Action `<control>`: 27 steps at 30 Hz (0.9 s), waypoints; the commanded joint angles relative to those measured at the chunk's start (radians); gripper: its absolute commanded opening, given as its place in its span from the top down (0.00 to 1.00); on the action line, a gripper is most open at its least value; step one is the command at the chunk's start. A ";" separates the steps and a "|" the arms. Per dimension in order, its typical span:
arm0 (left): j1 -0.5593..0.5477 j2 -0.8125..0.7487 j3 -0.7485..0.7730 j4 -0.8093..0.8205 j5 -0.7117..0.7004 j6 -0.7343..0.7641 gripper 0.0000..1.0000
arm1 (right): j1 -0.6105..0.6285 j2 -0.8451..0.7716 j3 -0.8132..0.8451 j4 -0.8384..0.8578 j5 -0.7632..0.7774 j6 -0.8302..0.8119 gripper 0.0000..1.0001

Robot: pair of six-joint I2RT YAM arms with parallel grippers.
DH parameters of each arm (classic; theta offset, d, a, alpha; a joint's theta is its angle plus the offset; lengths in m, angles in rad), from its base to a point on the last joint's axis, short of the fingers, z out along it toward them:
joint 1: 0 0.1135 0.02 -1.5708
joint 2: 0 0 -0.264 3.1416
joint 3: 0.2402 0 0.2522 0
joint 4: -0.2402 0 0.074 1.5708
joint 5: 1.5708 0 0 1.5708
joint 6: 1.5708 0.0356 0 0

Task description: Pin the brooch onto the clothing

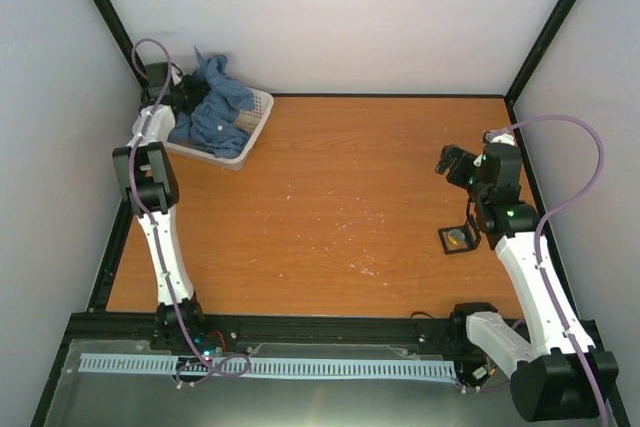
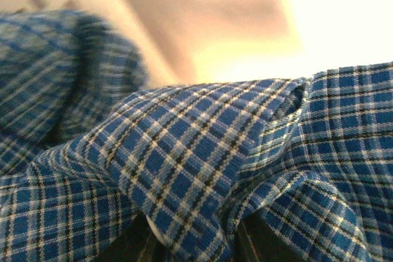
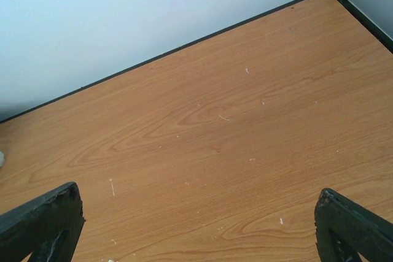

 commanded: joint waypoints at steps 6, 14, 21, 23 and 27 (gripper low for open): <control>-0.007 -0.445 -0.159 0.157 0.152 0.121 0.99 | -0.007 -0.050 -0.014 -0.007 -0.004 -0.015 0.00; -0.139 -0.855 -0.357 0.150 0.256 0.358 0.99 | 0.011 0.018 -0.091 0.047 -0.368 -0.065 0.00; -0.363 -0.996 -0.577 0.154 0.331 0.453 0.99 | 0.105 0.332 -0.033 -0.065 -0.374 -0.046 0.00; -0.409 -1.011 -0.628 0.156 0.330 0.458 0.99 | 0.107 0.387 -0.030 -0.084 -0.327 -0.017 0.00; -0.446 -1.042 -0.676 0.147 0.326 0.490 0.99 | 0.108 0.459 -0.063 -0.075 -0.311 0.038 0.00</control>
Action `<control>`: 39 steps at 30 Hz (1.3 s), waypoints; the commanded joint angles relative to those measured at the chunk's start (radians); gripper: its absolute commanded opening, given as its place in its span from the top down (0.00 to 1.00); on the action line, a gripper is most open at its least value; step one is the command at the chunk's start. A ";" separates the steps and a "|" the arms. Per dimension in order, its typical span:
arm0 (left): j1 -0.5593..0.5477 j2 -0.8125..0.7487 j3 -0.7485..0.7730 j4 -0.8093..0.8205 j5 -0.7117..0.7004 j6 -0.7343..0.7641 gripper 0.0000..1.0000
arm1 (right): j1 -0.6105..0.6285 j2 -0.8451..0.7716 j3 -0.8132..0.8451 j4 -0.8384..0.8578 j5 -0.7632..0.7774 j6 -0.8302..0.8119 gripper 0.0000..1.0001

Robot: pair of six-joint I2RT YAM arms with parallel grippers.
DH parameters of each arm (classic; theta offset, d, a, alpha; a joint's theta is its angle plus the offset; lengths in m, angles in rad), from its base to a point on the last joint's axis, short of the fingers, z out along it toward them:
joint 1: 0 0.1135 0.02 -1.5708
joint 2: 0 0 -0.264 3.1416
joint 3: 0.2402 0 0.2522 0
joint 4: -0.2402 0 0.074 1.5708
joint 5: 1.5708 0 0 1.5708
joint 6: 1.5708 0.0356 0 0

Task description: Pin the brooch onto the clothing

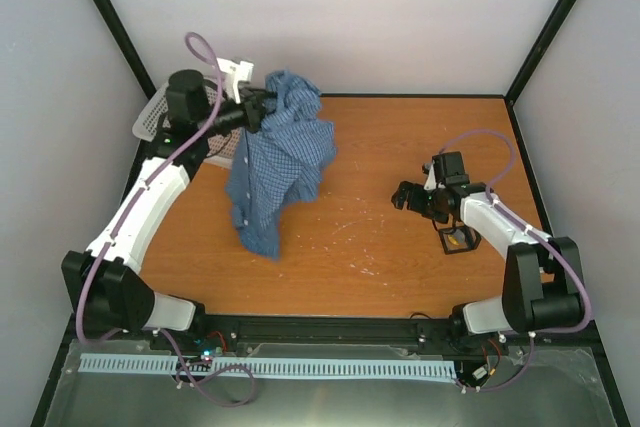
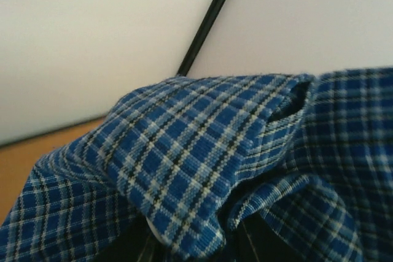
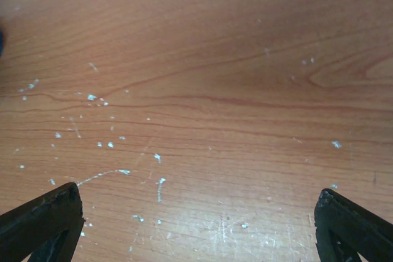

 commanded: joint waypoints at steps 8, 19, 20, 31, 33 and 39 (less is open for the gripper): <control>-0.024 -0.092 -0.058 0.057 0.044 0.087 0.99 | 0.001 0.083 -0.081 -0.014 0.130 0.164 0.00; -0.024 -0.129 -0.078 0.112 0.116 0.097 0.97 | -0.053 0.060 -0.133 -0.112 0.363 0.273 0.00; -0.024 -0.129 -0.074 0.113 0.128 0.096 0.97 | -0.069 0.046 -0.145 -0.120 0.381 0.280 0.00; -0.069 -0.073 -0.009 0.191 0.329 -0.009 0.95 | -0.104 -0.206 -0.108 0.018 -0.116 -0.054 0.00; -0.105 -0.046 0.028 0.157 0.262 -0.032 0.96 | -0.100 -0.254 -0.081 0.037 -0.207 -0.079 0.00; -0.152 -0.017 -0.035 0.190 -0.091 -0.383 0.99 | -0.004 -0.305 -0.048 0.110 -0.321 -0.122 0.00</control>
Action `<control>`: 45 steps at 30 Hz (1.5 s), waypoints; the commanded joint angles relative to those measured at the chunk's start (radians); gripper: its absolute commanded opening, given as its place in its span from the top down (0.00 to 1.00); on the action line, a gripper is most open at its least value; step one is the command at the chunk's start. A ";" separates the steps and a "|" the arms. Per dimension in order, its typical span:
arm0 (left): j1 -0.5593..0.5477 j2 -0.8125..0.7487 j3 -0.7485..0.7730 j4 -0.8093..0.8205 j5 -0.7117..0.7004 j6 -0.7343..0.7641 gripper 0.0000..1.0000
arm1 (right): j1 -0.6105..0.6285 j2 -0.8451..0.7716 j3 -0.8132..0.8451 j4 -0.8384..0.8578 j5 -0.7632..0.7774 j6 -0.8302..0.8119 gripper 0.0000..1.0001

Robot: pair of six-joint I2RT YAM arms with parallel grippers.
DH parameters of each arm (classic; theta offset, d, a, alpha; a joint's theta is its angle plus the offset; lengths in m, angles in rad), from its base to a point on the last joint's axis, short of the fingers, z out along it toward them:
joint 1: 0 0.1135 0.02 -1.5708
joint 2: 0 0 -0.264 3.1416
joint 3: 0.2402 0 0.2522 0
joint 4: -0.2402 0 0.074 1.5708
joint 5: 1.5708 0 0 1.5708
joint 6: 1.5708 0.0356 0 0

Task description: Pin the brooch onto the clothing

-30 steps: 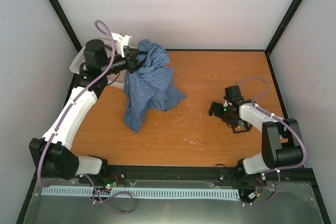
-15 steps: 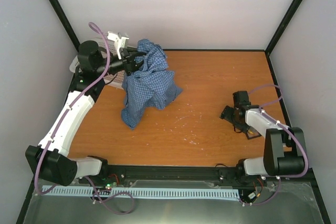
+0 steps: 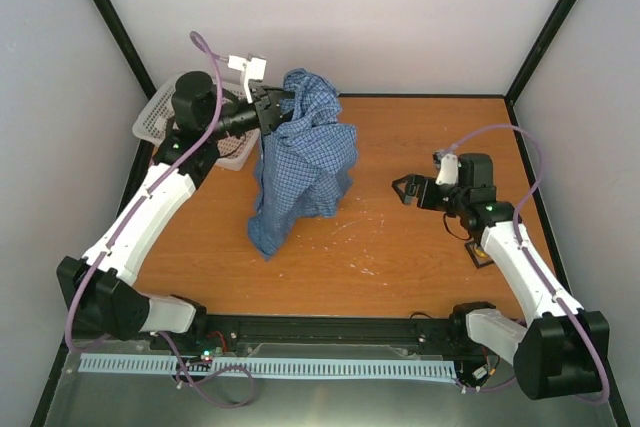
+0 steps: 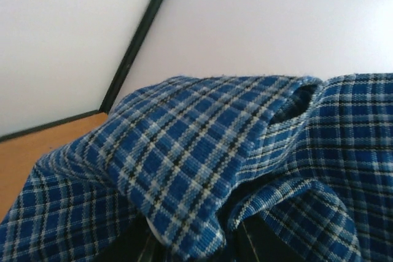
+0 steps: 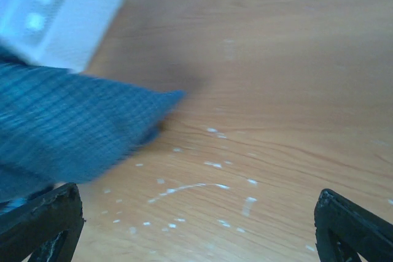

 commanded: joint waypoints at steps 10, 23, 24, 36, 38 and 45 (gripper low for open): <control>-0.056 0.035 0.178 -0.128 -0.455 -0.269 0.99 | 0.206 -0.015 -0.020 0.140 -0.108 0.003 0.00; -0.053 0.042 0.184 0.423 -0.229 -0.520 0.99 | 0.561 0.087 -0.067 0.598 -0.004 0.168 0.00; -0.053 0.046 0.198 0.427 -0.226 -0.524 0.99 | 0.588 0.108 -0.068 0.649 0.032 0.176 0.00; -0.050 0.008 0.222 0.401 -0.235 -0.421 0.94 | 0.730 0.415 0.164 0.905 -0.064 0.262 0.29; -0.050 -0.021 0.192 0.393 -0.251 -0.389 0.93 | 0.729 0.389 0.147 0.976 -0.057 0.268 0.34; -0.047 -0.083 0.154 0.335 -0.284 -0.312 0.91 | 0.650 0.292 0.174 0.920 0.036 0.229 0.79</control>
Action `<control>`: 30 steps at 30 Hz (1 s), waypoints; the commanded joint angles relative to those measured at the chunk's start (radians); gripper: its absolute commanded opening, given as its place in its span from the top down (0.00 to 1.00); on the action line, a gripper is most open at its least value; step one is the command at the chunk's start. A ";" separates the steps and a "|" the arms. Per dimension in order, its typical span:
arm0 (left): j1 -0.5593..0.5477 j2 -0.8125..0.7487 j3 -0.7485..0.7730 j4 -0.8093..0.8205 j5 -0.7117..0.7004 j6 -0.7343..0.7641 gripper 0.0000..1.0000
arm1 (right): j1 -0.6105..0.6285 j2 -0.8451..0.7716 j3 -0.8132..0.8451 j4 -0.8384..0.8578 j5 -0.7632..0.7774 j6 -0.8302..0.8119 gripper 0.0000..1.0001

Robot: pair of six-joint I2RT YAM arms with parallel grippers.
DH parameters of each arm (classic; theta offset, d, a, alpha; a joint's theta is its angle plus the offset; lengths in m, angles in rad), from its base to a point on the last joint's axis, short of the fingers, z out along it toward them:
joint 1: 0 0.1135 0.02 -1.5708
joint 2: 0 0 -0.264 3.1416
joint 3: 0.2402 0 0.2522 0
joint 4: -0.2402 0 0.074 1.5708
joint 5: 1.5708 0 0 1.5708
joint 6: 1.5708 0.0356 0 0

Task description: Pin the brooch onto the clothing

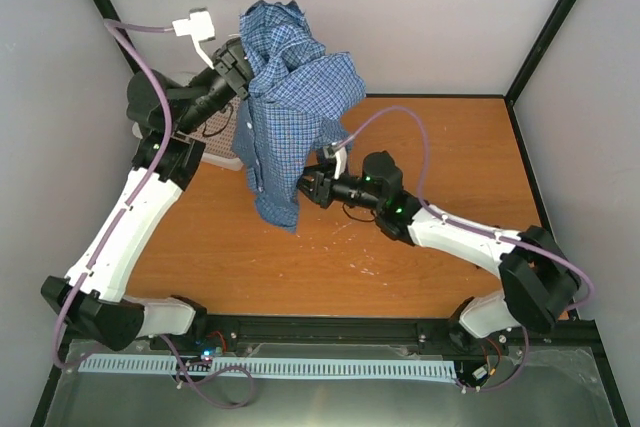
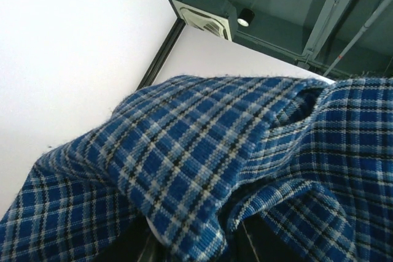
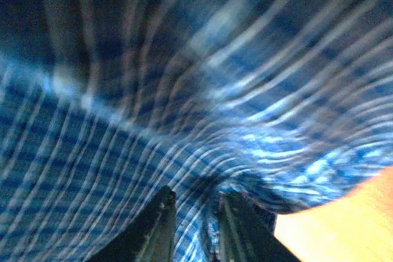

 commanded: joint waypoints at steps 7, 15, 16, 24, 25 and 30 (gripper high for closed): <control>0.005 -0.099 -0.121 -0.070 -0.005 0.072 0.92 | -0.384 -0.131 0.131 -0.249 0.021 -0.008 0.95; 0.005 -0.273 -0.451 -0.349 -0.090 0.166 0.81 | -0.516 0.048 0.583 -0.937 0.033 -0.328 0.79; 0.005 -0.303 -0.509 -0.385 -0.141 0.185 0.68 | -0.517 0.061 0.586 -0.983 0.033 -0.338 0.78; 0.011 -0.136 -0.462 -0.880 -0.329 0.457 0.08 | -0.447 -0.075 0.162 -0.812 -0.084 -0.272 0.48; 0.011 -0.142 -0.474 -0.896 -0.356 0.449 0.01 | -0.422 -0.079 0.146 -0.814 -0.072 -0.276 0.47; 0.029 -0.300 -0.623 -0.909 -0.529 0.285 0.00 | -0.278 -0.047 0.215 -0.922 0.110 -0.376 0.33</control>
